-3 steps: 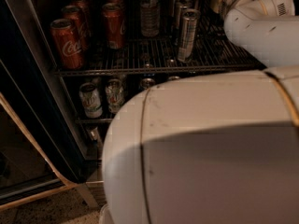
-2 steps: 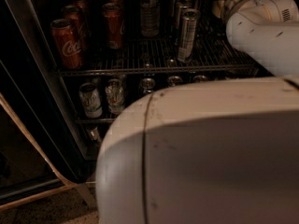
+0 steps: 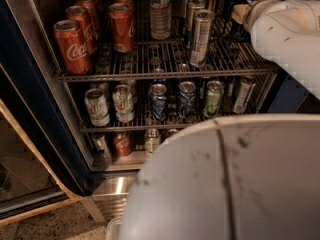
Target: Pick pepsi can from top shelf of fridge
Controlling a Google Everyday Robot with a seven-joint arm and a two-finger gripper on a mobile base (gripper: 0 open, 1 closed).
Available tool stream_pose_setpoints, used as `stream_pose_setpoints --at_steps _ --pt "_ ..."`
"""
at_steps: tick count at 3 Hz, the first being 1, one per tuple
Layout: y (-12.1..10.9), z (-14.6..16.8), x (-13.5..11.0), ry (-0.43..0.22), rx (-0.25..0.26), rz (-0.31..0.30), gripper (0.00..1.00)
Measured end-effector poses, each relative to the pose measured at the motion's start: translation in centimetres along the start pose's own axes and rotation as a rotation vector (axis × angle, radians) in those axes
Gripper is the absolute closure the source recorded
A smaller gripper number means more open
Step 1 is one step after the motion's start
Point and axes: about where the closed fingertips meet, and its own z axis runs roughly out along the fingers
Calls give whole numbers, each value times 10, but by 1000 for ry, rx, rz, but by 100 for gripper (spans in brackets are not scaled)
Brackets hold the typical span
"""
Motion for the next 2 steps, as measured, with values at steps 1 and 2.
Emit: stream_pose_setpoints --at_steps 1,2 --pt "-17 -6 5 16 19 8 100" --pt "-29 -11 10 37 46 -2 100"
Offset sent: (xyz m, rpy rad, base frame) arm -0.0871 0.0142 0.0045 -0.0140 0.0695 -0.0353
